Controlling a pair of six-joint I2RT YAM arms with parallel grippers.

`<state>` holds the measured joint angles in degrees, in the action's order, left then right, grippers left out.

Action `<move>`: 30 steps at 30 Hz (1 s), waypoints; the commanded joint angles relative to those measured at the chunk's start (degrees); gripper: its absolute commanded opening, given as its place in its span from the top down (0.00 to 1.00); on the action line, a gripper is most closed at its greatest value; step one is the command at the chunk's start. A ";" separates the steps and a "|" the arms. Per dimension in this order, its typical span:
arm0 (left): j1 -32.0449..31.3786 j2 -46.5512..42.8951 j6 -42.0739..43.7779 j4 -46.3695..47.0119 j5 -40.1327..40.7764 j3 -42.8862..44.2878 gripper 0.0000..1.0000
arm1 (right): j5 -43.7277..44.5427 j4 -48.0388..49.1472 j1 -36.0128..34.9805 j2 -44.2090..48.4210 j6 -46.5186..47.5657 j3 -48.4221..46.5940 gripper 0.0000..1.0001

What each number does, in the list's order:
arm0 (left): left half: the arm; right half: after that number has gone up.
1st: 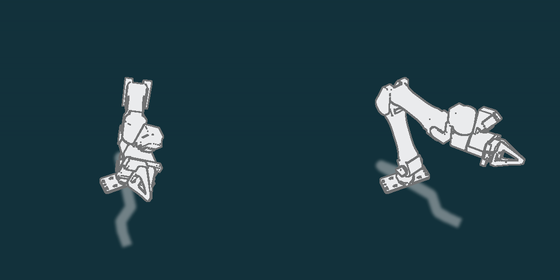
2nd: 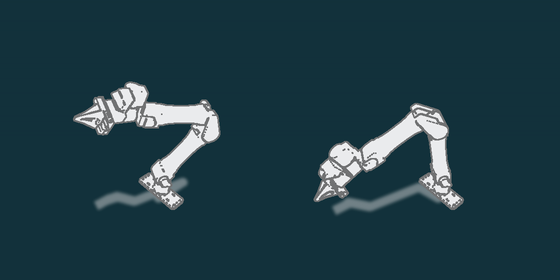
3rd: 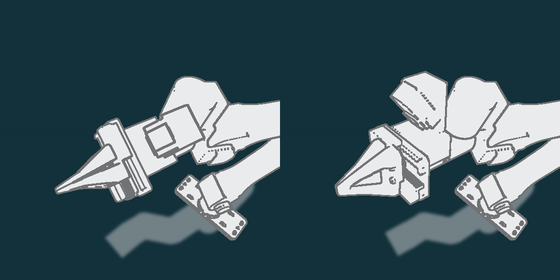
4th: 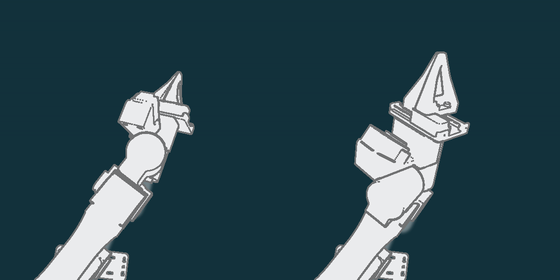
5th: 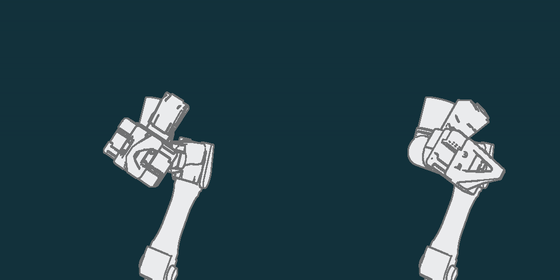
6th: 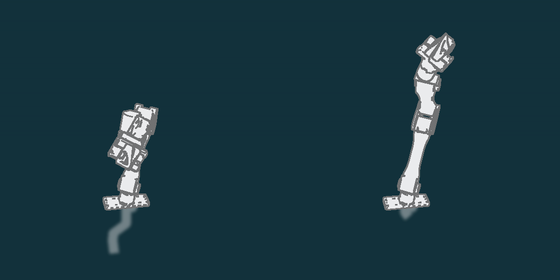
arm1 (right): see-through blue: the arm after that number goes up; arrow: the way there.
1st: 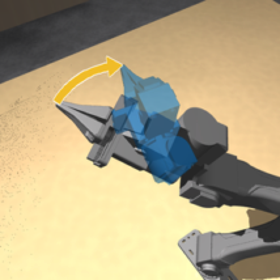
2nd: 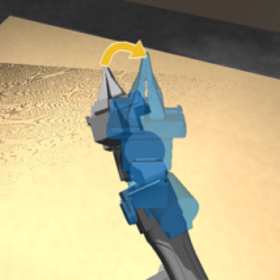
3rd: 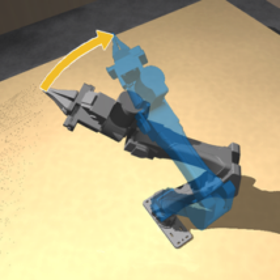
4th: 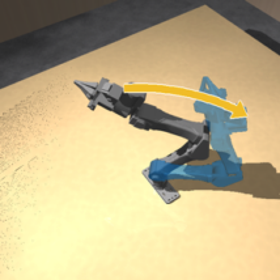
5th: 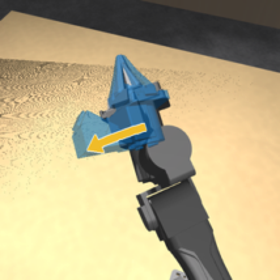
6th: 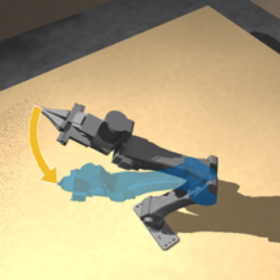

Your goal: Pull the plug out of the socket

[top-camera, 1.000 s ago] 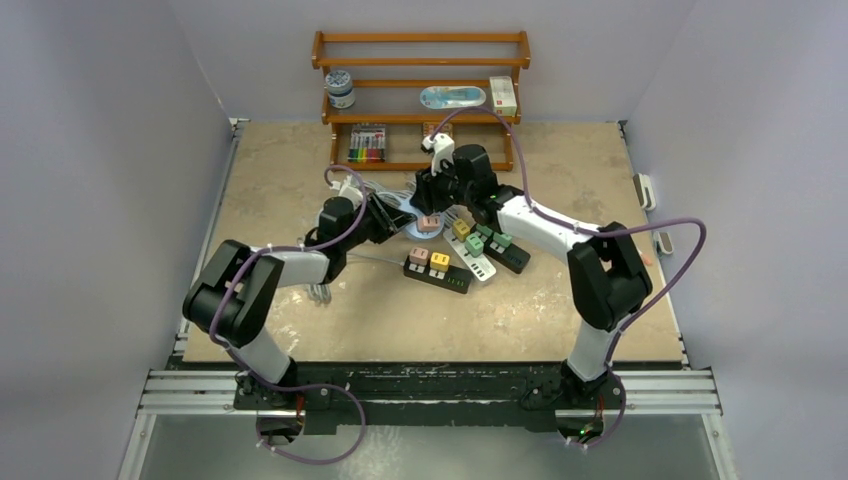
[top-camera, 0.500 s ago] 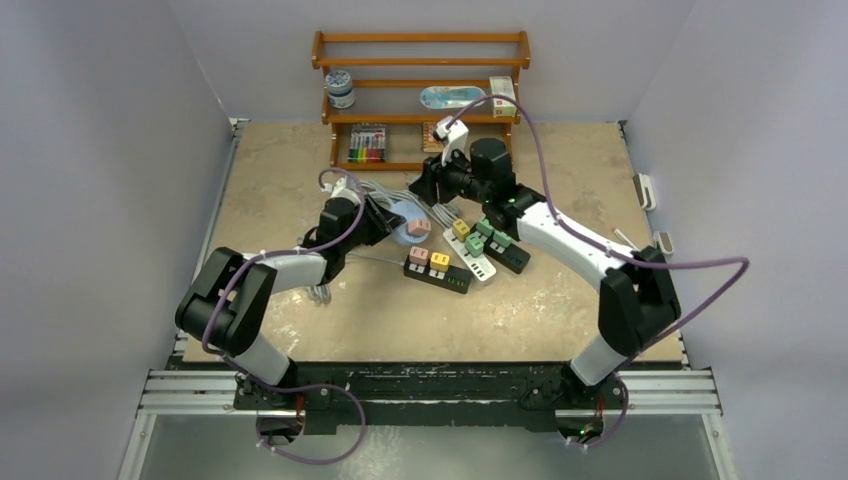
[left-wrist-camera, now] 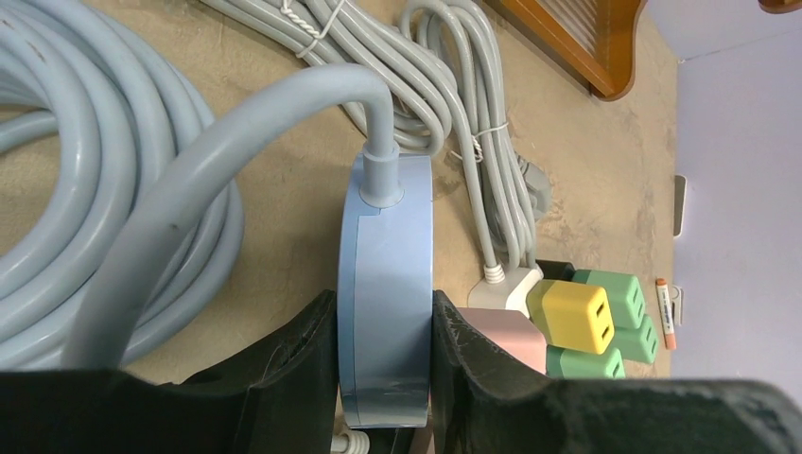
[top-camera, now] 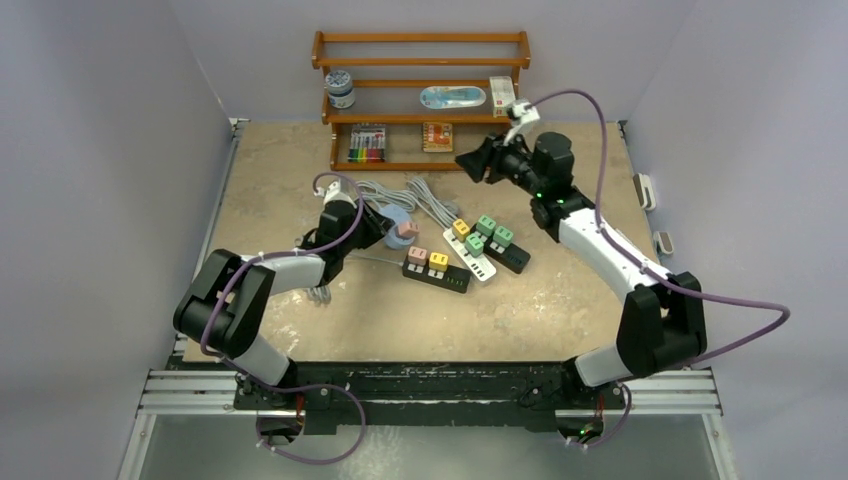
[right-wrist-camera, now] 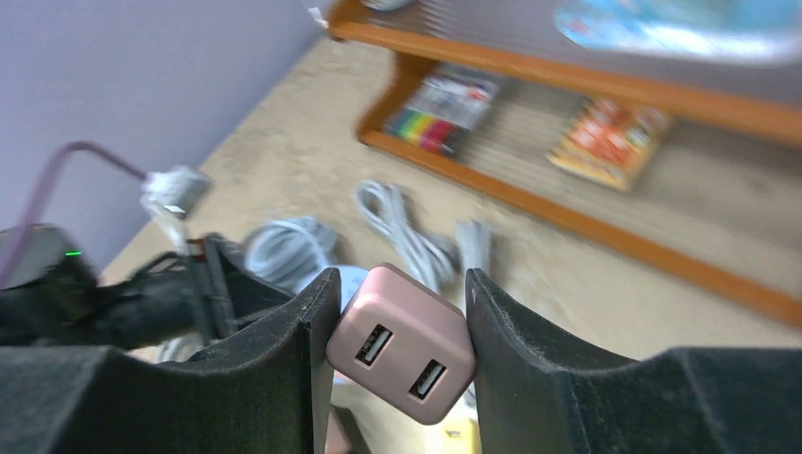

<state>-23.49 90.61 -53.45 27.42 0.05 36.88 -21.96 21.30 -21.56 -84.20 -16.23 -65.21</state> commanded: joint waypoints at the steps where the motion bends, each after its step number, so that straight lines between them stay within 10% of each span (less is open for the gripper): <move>1: 0.42 -0.59 1.42 4.68 2.70 3.36 1.00 | 2.31 6.27 9.79 4.08 -10.69 7.14 1.00; 20: 0.41 -1.59 2.91 -1.97 1.80 7.78 1.00 | -11.66 12.26 35.38 -11.89 -30.74 12.97 1.00; 30: 0.41 -1.54 3.25 -1.97 2.46 7.40 1.00 | -9.32 9.75 36.82 -15.55 -34.53 14.82 0.63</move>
<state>-23.49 92.12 -51.79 22.00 0.51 41.80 -30.00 29.10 14.55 -99.18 -47.62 -49.80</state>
